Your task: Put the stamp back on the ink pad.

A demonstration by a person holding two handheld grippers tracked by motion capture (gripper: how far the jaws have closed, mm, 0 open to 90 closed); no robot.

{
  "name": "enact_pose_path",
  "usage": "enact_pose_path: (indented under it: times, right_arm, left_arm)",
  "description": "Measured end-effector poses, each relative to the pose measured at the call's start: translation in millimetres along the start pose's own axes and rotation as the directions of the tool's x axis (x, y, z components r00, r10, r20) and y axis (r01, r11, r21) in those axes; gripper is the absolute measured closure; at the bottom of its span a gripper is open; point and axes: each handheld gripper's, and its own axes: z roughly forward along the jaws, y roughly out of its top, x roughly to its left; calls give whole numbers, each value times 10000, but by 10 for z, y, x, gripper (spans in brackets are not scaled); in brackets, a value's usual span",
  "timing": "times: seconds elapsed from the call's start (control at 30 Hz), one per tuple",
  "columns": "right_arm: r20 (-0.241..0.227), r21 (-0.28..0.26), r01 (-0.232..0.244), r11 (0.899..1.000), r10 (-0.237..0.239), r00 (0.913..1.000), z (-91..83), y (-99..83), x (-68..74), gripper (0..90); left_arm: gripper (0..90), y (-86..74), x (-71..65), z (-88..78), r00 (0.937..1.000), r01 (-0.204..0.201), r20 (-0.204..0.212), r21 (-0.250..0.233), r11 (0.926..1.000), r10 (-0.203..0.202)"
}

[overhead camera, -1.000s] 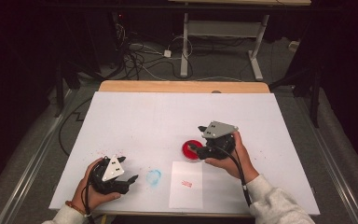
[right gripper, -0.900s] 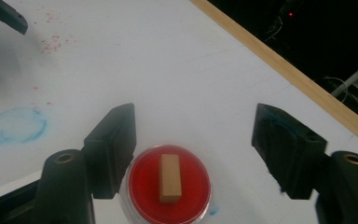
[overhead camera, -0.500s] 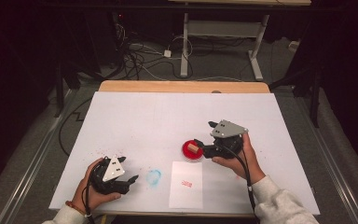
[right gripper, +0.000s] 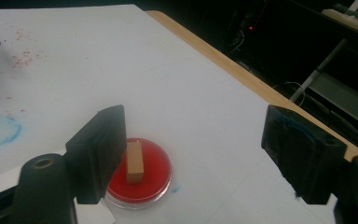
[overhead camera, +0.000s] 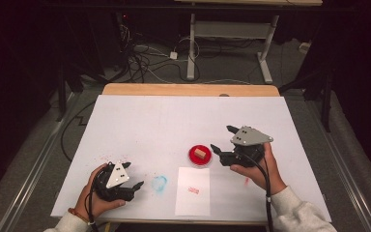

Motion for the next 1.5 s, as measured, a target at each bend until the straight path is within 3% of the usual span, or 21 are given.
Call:
enact_pose_path:
  times: [0.47, 1.13, 1.5]
  right_arm:
    - [296, -348, 244, 9991, -234, 9993, -200, -63, 43, 211]
    - [544, -90, 672, 9977, -666, 9963, -419, -298, 88, 213]
    - [523, -92, 655, 9978, -650, 9965, -508, -501, 52, 214]
  left_arm:
    - [209, 0, 24, -19, 9997, 89, -226, -133, 9999, -92]
    - [207, -2, 28, -21, 9996, 127, -270, -74, 9999, -129]
    - [207, 5, 20, -11, 9996, 114, -254, -76, 9999, -116]
